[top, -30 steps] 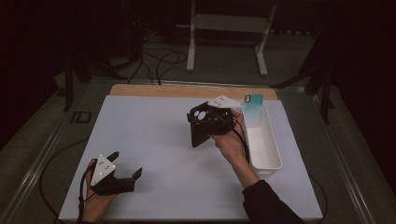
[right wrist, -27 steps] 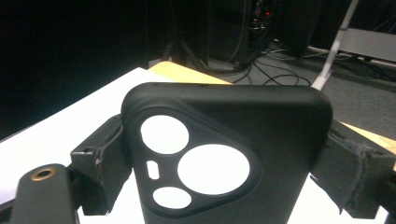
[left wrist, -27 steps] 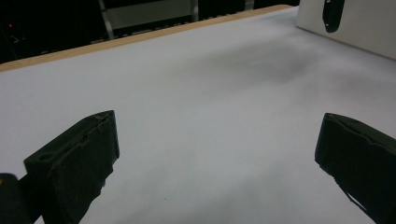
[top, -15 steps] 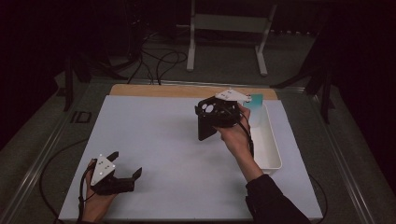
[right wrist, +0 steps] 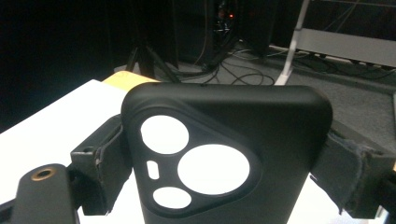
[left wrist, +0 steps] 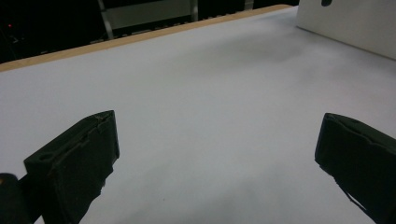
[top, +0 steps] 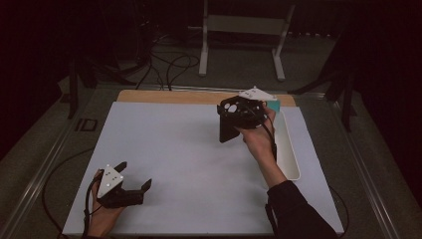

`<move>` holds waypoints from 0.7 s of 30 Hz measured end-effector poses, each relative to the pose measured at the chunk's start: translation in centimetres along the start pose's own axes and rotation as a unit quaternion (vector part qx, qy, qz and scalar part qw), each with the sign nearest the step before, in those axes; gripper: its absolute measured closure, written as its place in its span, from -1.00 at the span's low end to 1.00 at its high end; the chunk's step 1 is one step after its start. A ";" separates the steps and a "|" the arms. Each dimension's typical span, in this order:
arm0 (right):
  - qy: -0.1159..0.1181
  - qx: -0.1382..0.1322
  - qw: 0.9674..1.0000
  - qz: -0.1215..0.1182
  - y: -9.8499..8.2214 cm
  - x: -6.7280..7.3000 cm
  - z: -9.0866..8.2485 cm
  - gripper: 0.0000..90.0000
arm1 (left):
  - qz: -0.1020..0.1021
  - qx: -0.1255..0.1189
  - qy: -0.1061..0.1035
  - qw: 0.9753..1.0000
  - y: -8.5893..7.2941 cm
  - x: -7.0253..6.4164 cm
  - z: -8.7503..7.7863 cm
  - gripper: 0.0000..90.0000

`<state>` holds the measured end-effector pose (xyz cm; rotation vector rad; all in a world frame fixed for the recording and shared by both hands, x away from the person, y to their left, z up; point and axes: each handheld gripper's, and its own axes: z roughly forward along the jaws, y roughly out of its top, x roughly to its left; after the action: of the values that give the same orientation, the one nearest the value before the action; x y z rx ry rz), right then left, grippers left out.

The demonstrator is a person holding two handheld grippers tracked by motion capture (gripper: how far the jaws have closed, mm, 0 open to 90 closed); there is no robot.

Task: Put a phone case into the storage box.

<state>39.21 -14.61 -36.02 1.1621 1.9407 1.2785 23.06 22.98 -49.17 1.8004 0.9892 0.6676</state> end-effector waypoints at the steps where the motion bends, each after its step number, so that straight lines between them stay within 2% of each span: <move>1: 0.000 0.000 1.000 0.000 0.0 0.0 0.0 -0.69 | 0.000 0.000 0.000 1.000 0.0 0.0 0.0 -1.00; 21: -0.041 -0.005 0.999 0.021 1.3 -3.5 -0.9 -0.69 | 0.000 0.001 0.000 1.000 0.0 0.0 0.0 -1.00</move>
<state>40.68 -17.84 -34.54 1.2376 1.8588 1.2404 23.08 22.93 -49.20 1.8012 0.9906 0.6671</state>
